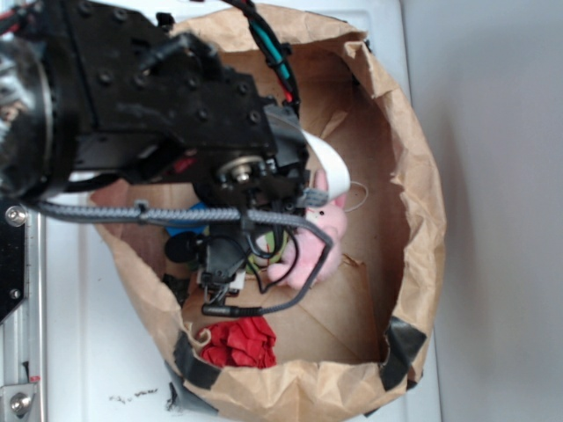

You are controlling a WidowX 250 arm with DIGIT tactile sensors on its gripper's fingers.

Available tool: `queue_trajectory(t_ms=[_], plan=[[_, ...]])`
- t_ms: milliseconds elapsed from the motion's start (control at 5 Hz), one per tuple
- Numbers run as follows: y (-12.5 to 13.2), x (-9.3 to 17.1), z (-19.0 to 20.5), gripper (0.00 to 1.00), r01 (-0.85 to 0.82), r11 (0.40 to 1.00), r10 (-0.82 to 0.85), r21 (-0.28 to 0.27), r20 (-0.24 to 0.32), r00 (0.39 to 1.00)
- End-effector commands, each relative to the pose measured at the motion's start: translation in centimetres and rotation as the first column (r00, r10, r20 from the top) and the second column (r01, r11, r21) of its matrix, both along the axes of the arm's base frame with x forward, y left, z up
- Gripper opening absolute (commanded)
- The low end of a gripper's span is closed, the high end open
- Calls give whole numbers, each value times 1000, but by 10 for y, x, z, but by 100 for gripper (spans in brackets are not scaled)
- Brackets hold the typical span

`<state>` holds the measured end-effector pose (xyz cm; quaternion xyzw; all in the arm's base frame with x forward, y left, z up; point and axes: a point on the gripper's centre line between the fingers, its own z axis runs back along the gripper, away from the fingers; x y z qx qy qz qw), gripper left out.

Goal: Grab the green animal.

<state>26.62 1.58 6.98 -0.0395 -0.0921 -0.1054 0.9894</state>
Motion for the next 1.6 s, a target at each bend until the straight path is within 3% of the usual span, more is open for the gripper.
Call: queue_trajectory(t_ms=[0,600,800,1400], plan=[[-17,4,-18,100,15,999,-15,38,7,1000],[-36,-9,-51,100,53,995,-47,87,-62,997],[-34,-8,-54,0,39,995,-35,89,-53,998],[-26,-8,-52,0,0,994,4,112,-34,999]])
